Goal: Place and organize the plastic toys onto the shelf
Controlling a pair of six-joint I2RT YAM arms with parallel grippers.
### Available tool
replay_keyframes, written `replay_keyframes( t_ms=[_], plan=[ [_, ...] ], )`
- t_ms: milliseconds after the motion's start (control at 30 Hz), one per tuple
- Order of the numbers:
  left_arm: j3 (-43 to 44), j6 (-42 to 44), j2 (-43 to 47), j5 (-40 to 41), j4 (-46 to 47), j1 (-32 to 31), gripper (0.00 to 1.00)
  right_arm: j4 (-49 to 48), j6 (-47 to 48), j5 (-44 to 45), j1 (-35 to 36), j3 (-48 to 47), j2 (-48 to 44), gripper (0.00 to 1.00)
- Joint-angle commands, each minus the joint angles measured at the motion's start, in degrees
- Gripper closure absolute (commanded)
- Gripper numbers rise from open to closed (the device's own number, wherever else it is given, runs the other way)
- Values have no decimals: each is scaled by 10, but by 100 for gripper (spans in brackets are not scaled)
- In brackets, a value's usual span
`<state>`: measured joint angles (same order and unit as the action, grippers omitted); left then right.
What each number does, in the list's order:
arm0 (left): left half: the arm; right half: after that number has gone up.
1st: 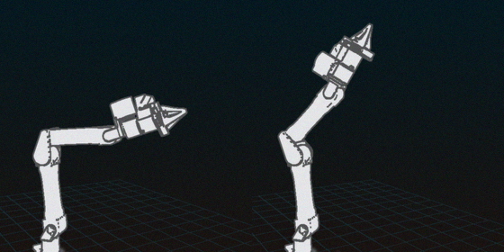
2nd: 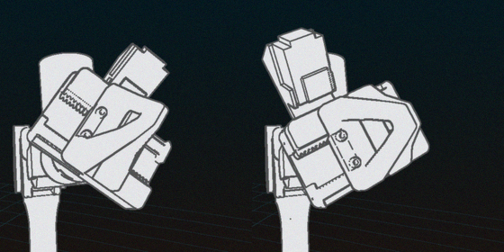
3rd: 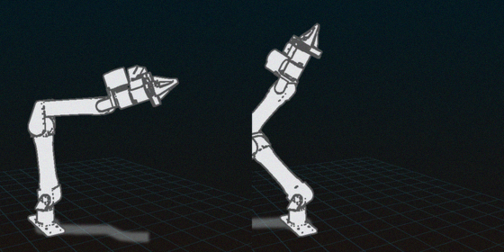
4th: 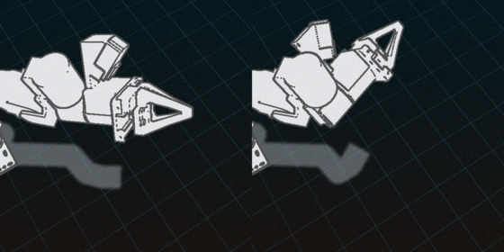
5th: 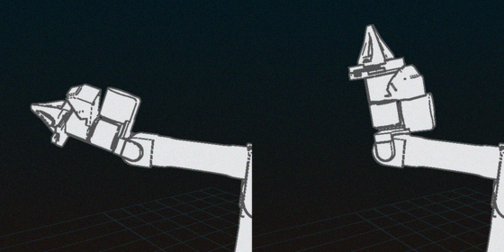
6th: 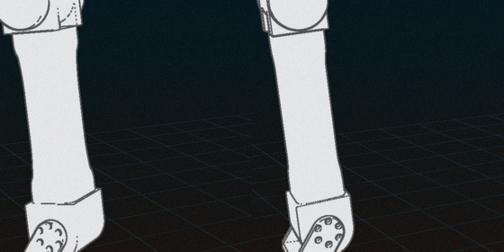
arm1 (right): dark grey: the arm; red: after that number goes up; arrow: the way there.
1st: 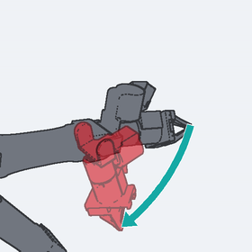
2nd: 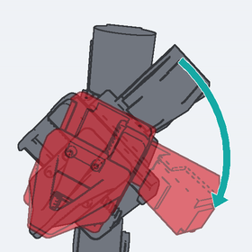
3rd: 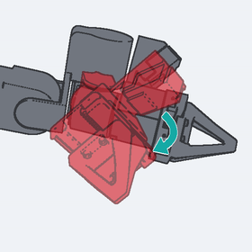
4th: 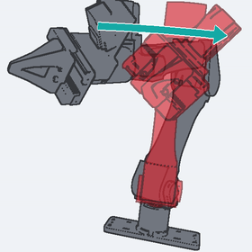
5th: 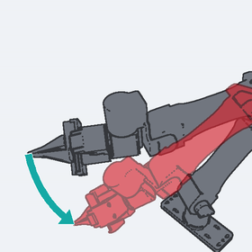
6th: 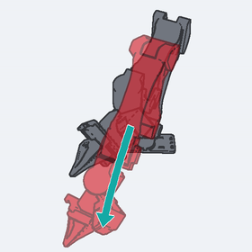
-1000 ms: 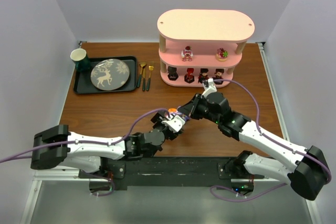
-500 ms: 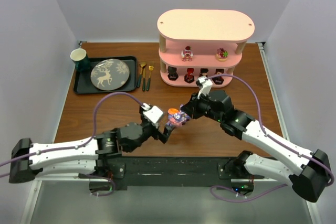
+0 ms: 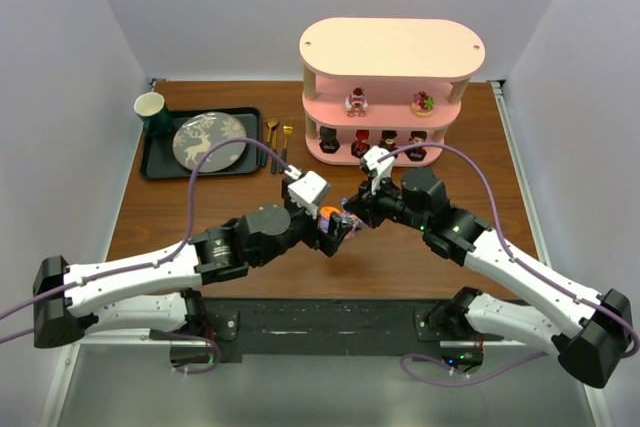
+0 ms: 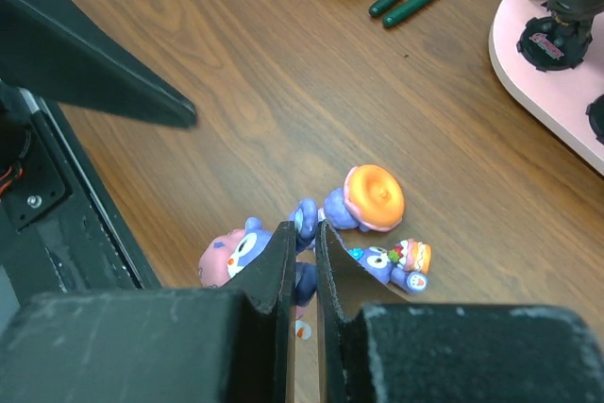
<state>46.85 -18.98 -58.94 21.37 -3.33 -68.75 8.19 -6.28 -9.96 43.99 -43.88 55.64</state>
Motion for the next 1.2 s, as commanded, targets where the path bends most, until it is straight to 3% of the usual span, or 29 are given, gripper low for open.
replay_keyframes(
  t_ms=[0, 233, 600, 1167],
  plan=[
    [37, -28, -23, 5, -26, 2, 10, -20, 13, -5, 1, -38, 5, 100],
    [36, -37, -33, 18, -39, 2, 25, -17, -8, 0, 2, -45, 9, 100],
    [81, -122, -85, 68, -79, 2, 30, -19, -34, -3, 2, -49, 18, 100],
    [124, -155, -132, 79, -142, 3, 39, -36, -44, -18, 1, -35, 11, 100]
  ],
)
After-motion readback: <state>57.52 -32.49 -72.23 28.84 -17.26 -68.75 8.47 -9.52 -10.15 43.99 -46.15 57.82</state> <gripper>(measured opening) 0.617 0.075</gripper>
